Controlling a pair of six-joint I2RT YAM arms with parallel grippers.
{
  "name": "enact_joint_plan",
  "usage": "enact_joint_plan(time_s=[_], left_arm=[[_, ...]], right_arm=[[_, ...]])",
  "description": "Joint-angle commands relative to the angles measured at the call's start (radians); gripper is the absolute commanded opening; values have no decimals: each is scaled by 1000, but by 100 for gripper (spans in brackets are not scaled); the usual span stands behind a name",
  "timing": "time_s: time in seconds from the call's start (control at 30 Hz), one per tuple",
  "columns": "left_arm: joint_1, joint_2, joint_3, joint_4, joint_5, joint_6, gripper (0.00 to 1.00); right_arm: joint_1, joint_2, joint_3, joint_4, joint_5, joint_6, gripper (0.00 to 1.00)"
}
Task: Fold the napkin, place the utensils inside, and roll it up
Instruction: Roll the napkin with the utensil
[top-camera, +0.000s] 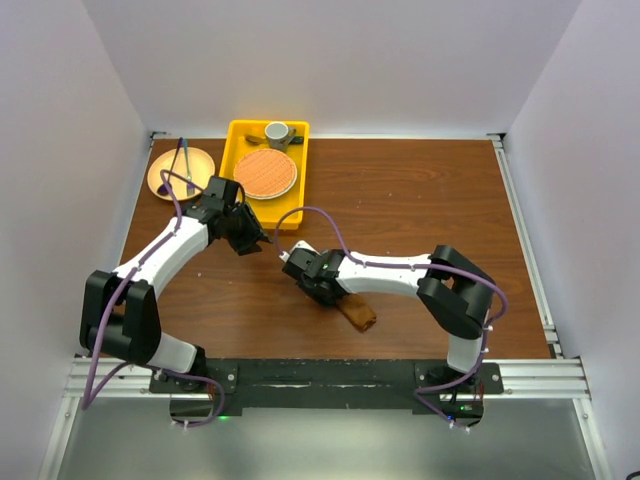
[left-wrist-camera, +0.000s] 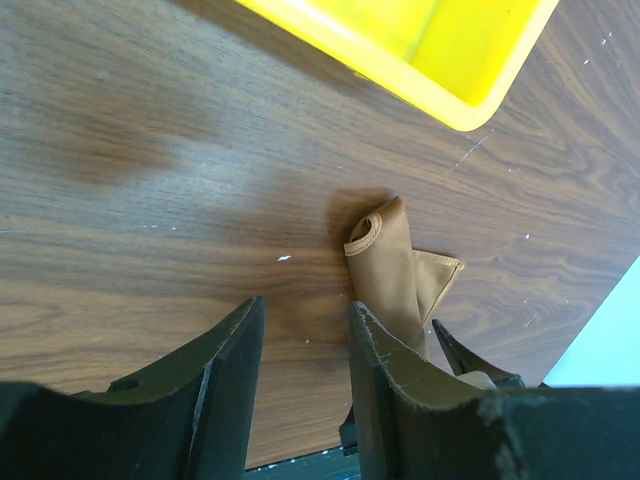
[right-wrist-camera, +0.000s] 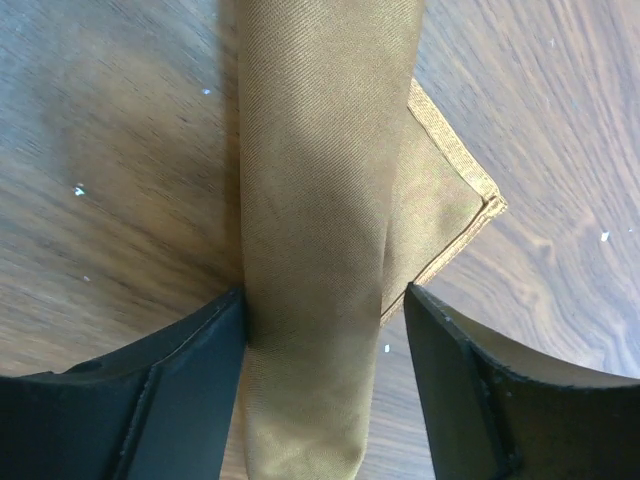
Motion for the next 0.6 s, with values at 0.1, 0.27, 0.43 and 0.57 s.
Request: enact_joint_plan(time_s=[0.1, 0.27, 0.43, 0.57], left_arm=[[8, -34, -9, 24, 22, 13, 44], [8, -40, -27, 32, 25, 13, 44], [8, -47, -52, 62, 54, 27, 44], [8, -43, -56, 99, 108, 46, 44]], right_arm=[[3, 9, -50, 60, 62, 9, 58], [-6, 29, -50, 102, -8, -15, 37], [-83, -3, -50, 140, -320, -2, 24], [-207, -63, -101, 227, -708, 90, 17]])
